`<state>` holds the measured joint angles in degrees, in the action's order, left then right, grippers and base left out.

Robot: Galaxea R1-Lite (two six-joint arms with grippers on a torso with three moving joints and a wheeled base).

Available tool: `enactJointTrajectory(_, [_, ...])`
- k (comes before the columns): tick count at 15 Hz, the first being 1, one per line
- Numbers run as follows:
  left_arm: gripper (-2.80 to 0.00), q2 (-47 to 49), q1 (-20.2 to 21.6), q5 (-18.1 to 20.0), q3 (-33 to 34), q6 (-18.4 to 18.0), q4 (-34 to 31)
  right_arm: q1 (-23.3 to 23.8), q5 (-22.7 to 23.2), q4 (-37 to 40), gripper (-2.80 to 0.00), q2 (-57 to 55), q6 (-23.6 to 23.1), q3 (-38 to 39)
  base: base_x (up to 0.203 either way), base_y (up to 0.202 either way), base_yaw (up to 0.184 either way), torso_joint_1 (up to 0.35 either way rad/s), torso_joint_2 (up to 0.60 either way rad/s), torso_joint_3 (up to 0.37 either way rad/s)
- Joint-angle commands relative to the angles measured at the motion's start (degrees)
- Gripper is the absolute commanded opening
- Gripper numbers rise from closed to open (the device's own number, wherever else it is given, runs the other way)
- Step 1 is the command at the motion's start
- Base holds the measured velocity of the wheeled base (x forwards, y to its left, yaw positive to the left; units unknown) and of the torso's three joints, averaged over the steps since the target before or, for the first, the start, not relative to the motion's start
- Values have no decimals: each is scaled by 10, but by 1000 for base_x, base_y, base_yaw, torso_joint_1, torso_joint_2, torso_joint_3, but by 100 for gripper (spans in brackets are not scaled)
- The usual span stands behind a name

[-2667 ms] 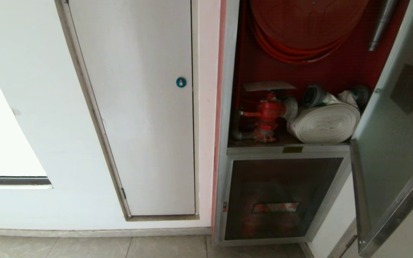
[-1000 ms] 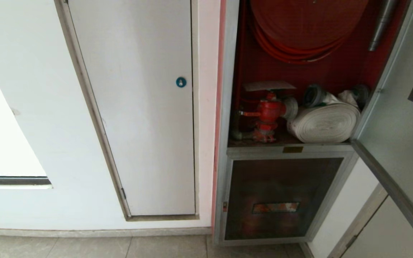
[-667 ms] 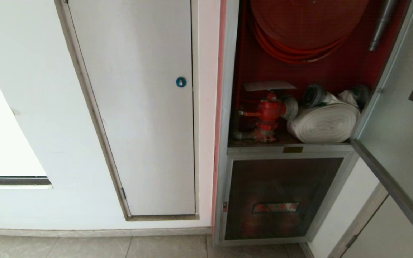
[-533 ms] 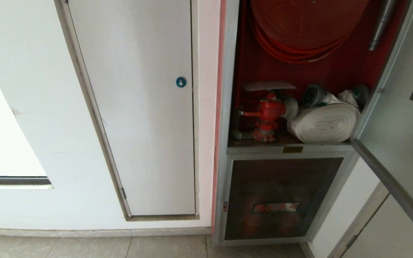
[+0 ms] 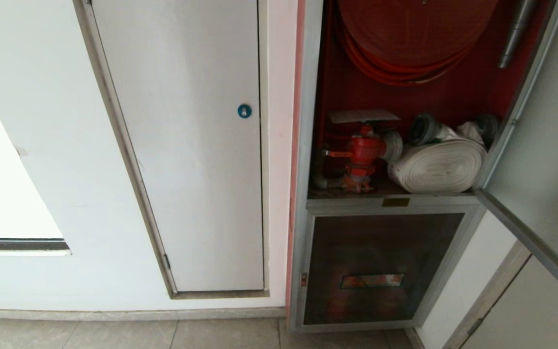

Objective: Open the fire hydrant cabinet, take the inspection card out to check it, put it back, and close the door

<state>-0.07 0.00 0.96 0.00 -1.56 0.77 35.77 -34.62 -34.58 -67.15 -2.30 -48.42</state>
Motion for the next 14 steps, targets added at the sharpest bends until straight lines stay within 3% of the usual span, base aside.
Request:
enactJointTrajectory(1, [-280,0,0,0,4,0,0,20,5,-3,-280,-17,1,-3,0,0,0,0,0,0])
enactJointTrajectory(9, [-280,0,0,0,4,0,0,94,61,-3,-280,-34,19,-2,0,0,0,0,0,0])
enactJointTrajectory(14, [-280,0,0,0,4,0,0,116,80,-3,-280,-42,19,-3,0,0,0,0,0,0])
